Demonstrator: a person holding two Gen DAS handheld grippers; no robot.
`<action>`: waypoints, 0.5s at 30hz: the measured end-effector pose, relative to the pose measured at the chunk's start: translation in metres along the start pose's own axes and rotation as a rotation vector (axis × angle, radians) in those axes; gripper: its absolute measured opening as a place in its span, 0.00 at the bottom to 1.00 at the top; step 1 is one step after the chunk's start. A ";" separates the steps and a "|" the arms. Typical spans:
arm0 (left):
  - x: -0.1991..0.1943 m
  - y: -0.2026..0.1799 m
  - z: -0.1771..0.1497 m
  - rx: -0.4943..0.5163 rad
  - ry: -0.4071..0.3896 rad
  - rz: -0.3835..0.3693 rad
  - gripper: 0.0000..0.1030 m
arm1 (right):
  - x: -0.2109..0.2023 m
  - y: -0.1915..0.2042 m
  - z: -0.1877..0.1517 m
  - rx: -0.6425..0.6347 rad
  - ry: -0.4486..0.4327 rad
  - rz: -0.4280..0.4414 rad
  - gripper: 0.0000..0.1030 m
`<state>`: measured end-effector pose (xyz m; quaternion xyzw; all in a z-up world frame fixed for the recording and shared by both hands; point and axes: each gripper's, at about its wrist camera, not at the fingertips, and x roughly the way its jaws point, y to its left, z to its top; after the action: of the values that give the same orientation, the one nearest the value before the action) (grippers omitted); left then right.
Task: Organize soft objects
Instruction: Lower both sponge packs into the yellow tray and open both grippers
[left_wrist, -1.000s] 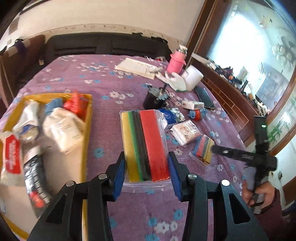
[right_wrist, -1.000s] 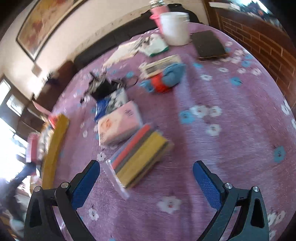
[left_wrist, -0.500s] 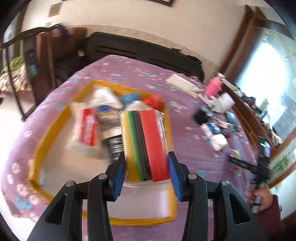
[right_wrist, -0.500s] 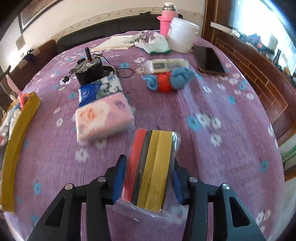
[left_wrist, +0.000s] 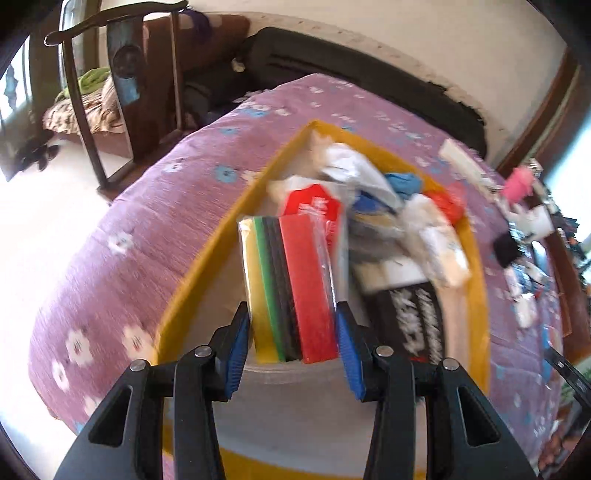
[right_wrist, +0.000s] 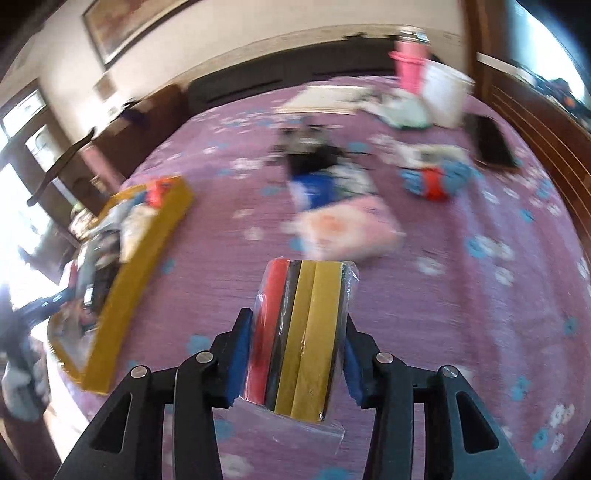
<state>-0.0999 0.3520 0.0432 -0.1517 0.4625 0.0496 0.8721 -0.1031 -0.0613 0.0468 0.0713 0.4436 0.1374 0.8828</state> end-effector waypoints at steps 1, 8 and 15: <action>0.003 0.001 0.003 -0.003 0.010 0.011 0.51 | 0.002 0.012 0.003 -0.018 0.001 0.017 0.46; -0.036 0.002 -0.010 0.011 -0.122 -0.025 0.71 | 0.023 0.111 0.026 -0.196 0.033 0.139 0.47; -0.072 0.020 -0.038 -0.018 -0.230 -0.018 0.78 | 0.086 0.191 0.042 -0.336 0.113 0.152 0.47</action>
<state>-0.1750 0.3634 0.0779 -0.1567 0.3577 0.0631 0.9184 -0.0548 0.1468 0.0529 -0.0515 0.4567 0.2796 0.8430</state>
